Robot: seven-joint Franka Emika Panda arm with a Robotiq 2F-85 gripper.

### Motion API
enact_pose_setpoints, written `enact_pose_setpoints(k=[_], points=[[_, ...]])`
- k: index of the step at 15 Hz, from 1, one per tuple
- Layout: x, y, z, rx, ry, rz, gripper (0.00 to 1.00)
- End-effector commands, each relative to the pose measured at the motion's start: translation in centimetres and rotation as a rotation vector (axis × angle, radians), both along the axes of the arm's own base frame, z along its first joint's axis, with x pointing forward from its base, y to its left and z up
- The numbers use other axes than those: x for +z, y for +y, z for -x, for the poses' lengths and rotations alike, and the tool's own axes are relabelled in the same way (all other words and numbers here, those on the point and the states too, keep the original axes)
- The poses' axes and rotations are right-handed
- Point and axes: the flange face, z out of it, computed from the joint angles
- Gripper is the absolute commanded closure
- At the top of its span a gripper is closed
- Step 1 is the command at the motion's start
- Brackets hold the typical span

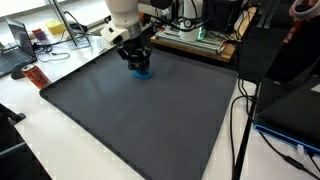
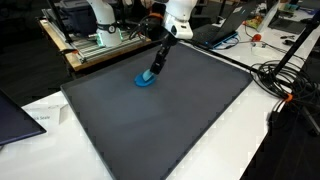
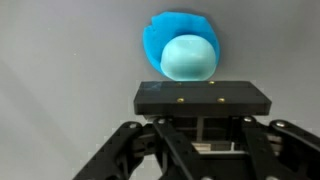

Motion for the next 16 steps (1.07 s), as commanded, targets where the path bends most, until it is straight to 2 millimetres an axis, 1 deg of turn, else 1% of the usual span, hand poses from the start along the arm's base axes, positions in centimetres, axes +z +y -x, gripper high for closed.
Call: enact_pose_setpoints(k=[1, 4, 12, 16], points=[[1.2, 0.5, -0.9, -0.015, -0.110, -0.062, 0.77], [1.8, 0.5, -1.2, -0.016, -0.149, -0.079, 0.77], [2.7, 0.1, -1.5, -0.023, -0.226, -0.117, 0.77], [3.1, 0.2, -1.6, -0.014, -0.255, -0.123, 0.77]])
